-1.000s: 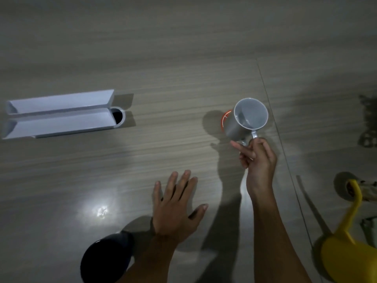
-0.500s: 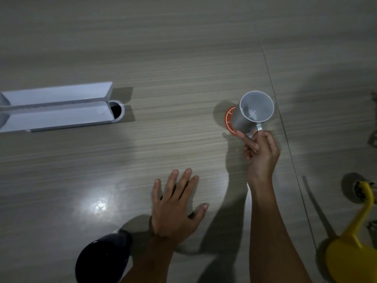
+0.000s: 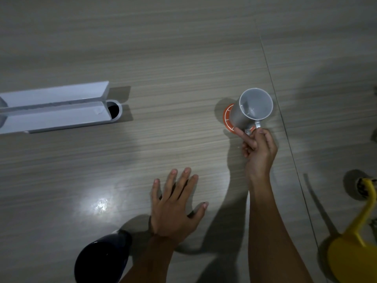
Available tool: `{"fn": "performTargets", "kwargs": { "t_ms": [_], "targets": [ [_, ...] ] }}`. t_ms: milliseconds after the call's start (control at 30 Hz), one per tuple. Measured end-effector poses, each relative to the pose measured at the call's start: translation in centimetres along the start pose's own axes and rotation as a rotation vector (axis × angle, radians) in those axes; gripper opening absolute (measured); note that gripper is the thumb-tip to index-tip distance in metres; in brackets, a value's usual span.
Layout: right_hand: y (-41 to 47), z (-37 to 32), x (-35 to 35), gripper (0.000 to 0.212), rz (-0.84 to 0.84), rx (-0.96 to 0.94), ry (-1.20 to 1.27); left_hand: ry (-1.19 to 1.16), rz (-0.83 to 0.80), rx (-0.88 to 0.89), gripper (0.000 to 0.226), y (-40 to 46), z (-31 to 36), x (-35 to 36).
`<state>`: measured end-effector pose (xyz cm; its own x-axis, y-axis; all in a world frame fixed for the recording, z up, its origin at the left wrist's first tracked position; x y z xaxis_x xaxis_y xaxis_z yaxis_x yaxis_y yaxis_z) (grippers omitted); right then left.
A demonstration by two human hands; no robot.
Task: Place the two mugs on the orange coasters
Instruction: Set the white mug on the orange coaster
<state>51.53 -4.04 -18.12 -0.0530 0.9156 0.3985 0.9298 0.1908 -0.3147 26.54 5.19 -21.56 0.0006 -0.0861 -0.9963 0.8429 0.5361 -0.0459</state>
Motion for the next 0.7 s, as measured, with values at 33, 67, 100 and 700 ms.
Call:
{"fn": "performTargets", "kwargs": {
  "t_ms": [33, 67, 100, 700],
  "targets": [
    [0.0, 0.1, -0.1, 0.026, -0.003, 0.006, 0.006, 0.005, -0.001, 0.000, 0.077, 0.0, 0.0, 0.0],
    [0.0, 0.1, 0.0, 0.024, -0.009, 0.011, -0.001, 0.011, 0.000, 0.000, 0.077, 0.0, 0.0, 0.0],
    [0.0, 0.1, 0.0, 0.023, -0.016, 0.013, -0.017, 0.015, 0.001, 0.001, 0.076, 0.0, 0.0, -0.1],
    [-12.5, 0.6, -6.9, 0.042, -0.045, 0.125, -0.481, -0.014, -0.139, 0.068, 0.069, -0.6, 0.3, -1.5]
  ]
}}
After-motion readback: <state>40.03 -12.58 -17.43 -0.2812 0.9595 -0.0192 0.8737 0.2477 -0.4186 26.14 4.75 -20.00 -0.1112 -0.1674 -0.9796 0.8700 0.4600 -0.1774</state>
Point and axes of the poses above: each hand's wrist, its own y-axis towards the middle knuckle, its own x-axis out of the palm, z = x × y, the point moved 8 cm from there along y, towards the middle knuckle, and after that the axes turned 14 degrees about y, right-handed, at the moved point
